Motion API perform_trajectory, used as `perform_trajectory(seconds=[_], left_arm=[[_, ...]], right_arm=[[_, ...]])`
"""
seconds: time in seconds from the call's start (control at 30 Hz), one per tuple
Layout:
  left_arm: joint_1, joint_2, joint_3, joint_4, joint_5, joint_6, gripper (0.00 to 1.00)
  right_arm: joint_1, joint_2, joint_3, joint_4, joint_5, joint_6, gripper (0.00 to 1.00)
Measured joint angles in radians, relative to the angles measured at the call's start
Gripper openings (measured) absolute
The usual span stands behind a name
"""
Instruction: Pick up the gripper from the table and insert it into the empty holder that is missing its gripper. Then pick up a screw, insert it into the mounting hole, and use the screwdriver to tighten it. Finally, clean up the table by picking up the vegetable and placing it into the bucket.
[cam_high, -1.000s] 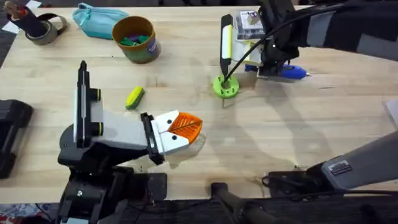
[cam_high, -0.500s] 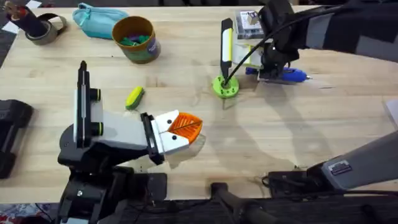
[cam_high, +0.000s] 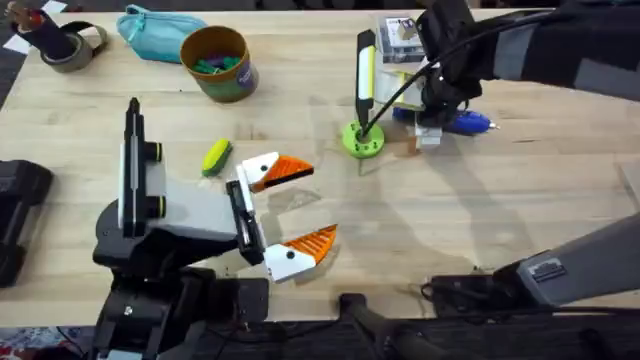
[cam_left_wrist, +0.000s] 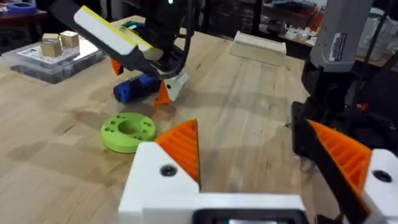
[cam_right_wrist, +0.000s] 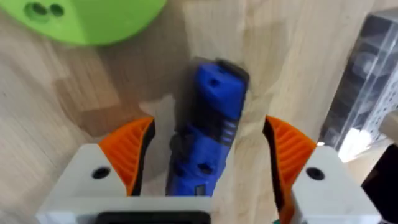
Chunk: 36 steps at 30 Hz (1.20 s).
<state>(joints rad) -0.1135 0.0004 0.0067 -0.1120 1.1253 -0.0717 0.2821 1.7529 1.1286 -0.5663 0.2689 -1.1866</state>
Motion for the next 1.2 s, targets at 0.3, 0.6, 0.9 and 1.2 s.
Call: perform_trajectory(seconds=[0.3, 0.6, 0.9, 1.2], left_arm=[[0.0, 0.0, -0.001, 0.211, -0.015, -0.037, 0.986], [0.013, 0.039, 0.049, 0.279, -0.139, -0.078, 0.985], [0.153, 0.429, 0.365, 0.019, -0.218, 0.01, 0.985], [0.353, 0.868, 0.809, -0.633, -0.297, 0.224, 0.986]], right_arm=[[0.0, -0.19, -0.005, 0.002, -0.077, 0.224, 0.992], [0.0, -0.585, -0.005, 0.002, -0.208, 0.636, 0.992], [0.0, -0.852, -0.005, -0.13, -0.242, 0.98, 0.992], [0.0, -1.032, -0.004, -0.292, -0.249, 1.112, 0.991]])
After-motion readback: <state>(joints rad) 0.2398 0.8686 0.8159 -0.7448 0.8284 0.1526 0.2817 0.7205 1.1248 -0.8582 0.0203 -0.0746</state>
